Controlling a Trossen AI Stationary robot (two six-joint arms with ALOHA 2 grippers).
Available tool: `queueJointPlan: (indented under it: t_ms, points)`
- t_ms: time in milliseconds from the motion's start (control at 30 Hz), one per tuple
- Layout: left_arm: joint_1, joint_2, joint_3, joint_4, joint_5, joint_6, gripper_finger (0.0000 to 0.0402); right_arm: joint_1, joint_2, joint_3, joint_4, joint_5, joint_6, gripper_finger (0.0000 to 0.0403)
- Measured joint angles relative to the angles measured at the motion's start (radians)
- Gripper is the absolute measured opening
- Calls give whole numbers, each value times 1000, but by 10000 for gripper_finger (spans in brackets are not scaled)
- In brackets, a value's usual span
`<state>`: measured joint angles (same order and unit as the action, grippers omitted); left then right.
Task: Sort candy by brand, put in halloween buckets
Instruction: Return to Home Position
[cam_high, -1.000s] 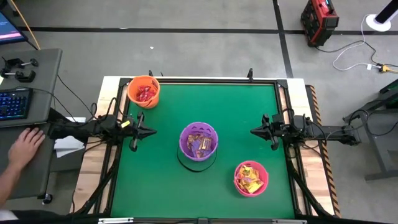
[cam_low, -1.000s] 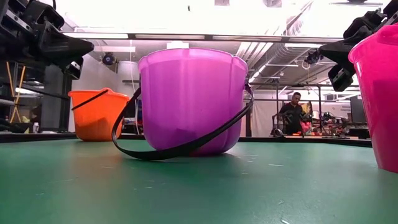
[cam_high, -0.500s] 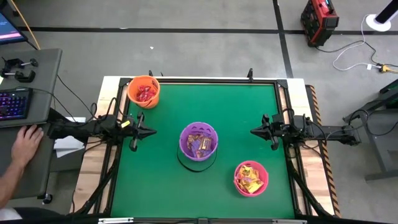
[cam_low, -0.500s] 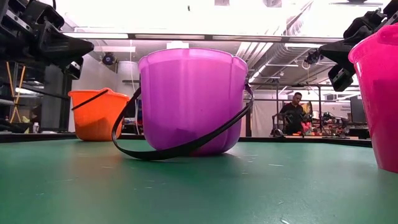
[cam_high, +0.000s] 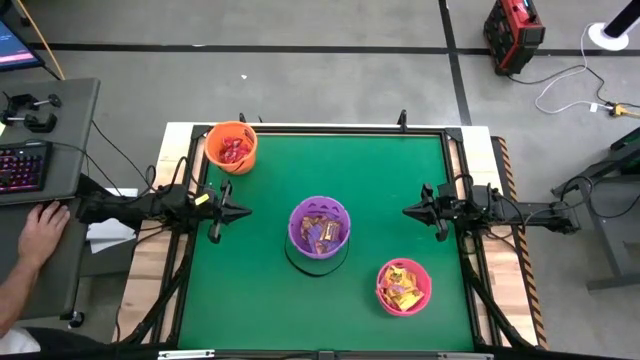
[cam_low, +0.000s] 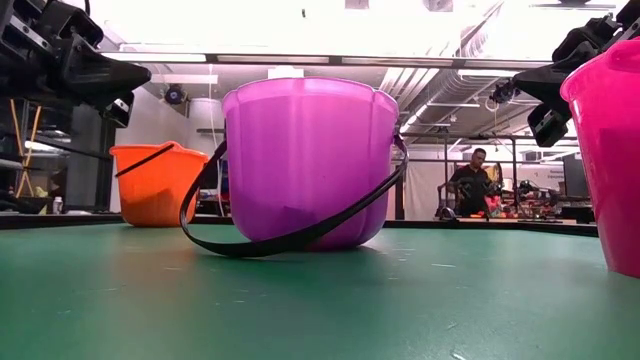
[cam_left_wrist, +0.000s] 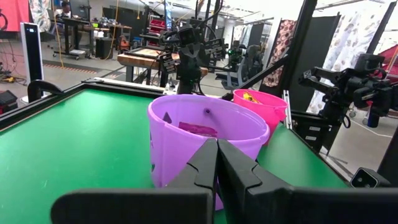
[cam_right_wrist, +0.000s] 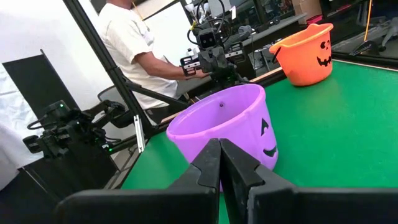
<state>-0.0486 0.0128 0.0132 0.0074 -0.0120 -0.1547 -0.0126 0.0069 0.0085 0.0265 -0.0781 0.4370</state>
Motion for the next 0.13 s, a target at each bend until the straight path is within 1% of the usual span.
queueJointPlan:
  t_ms: [133]
  points:
    - [0, 0, 0, 0, 0, 0, 0, 0, 0, 0, 0, 0, 0, 0]
